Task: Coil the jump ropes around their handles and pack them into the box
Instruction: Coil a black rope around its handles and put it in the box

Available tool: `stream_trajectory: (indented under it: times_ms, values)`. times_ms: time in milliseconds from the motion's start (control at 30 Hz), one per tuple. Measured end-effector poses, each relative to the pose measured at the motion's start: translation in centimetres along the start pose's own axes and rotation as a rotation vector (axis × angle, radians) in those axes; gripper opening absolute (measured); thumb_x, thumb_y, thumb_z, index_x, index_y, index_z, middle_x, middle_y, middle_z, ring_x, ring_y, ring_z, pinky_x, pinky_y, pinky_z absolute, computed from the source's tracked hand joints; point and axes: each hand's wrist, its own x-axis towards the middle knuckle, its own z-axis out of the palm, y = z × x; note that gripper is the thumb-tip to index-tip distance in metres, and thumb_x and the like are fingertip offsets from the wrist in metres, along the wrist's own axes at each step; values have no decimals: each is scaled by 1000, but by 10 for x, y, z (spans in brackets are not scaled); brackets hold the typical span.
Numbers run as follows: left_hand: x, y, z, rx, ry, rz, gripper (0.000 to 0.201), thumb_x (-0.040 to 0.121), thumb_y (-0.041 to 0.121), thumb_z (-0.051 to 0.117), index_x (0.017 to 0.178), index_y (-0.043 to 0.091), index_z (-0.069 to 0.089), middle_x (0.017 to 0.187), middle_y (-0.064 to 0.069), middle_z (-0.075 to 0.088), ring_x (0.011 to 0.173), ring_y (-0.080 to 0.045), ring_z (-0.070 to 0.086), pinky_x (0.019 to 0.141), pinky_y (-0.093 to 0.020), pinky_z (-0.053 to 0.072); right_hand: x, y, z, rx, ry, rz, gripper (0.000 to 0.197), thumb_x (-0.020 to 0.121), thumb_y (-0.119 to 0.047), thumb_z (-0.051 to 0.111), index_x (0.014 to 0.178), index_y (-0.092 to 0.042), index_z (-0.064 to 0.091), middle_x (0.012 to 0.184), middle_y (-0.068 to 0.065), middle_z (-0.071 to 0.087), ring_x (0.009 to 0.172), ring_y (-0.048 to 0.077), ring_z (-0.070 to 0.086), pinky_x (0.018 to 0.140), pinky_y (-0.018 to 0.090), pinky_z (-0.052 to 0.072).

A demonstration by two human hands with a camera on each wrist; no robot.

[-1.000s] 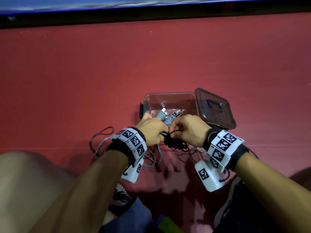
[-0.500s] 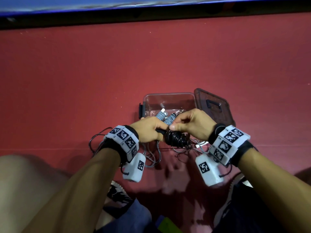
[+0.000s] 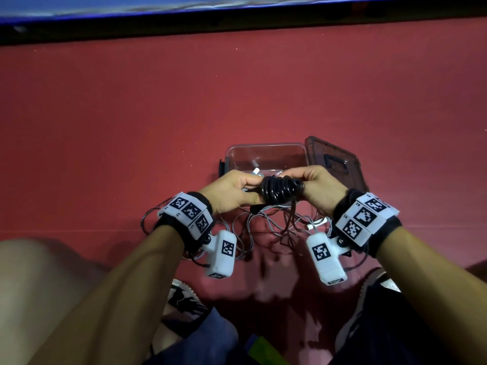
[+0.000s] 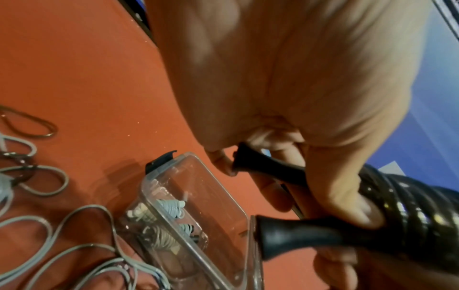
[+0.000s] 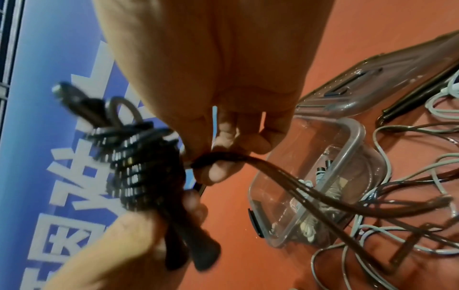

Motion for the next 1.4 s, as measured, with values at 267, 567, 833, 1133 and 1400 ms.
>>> stream_trajectory:
  times_ms: [267, 567, 833, 1133, 1400]
  values:
    - [0, 0, 2, -132, 214, 19, 20, 101, -4, 53, 118, 3, 62, 96, -4, 74, 83, -10, 72, 78, -23, 57, -8, -7, 28, -139, 7, 13, 29, 105, -9, 46, 82, -9, 64, 52, -13, 63, 48, -4, 52, 55, 15, 42]
    - [3, -6, 16, 617, 353, -151, 35, 97, 39, 63, 71, 24, 44, 63, 11, 46, 60, -10, 44, 75, -35, 32, -4, 6, 30, -511, 24, 123, 34, 99, -34, 58, 72, -16, 71, 65, -5, 70, 55, 0, 56, 61, 24, 40]
    - [4, -9, 17, 991, 319, -251, 27, 100, 47, 54, 89, 22, 52, 72, 8, 52, 82, -23, 52, 90, -37, 31, -4, -1, 36, -600, -83, 150, 18, 86, -21, 71, 69, -19, 71, 62, -6, 71, 58, 3, 63, 59, 20, 44]
    - [2, -15, 23, 1164, 2, -196, 17, 94, 35, 60, 107, 26, 66, 90, 3, 65, 103, -25, 60, 96, -39, 30, -8, -14, 32, -811, -198, -15, 17, 84, -16, 72, 98, -23, 78, 94, -4, 76, 96, 13, 67, 85, 21, 48]
    - [2, -15, 21, 1070, -75, -180, 12, 94, 28, 67, 105, 30, 69, 91, 3, 61, 107, -22, 49, 101, -39, 28, 0, 0, 24, -685, -50, -66, 9, 80, -28, 82, 79, -22, 75, 77, -7, 72, 76, 7, 63, 62, 2, 40]
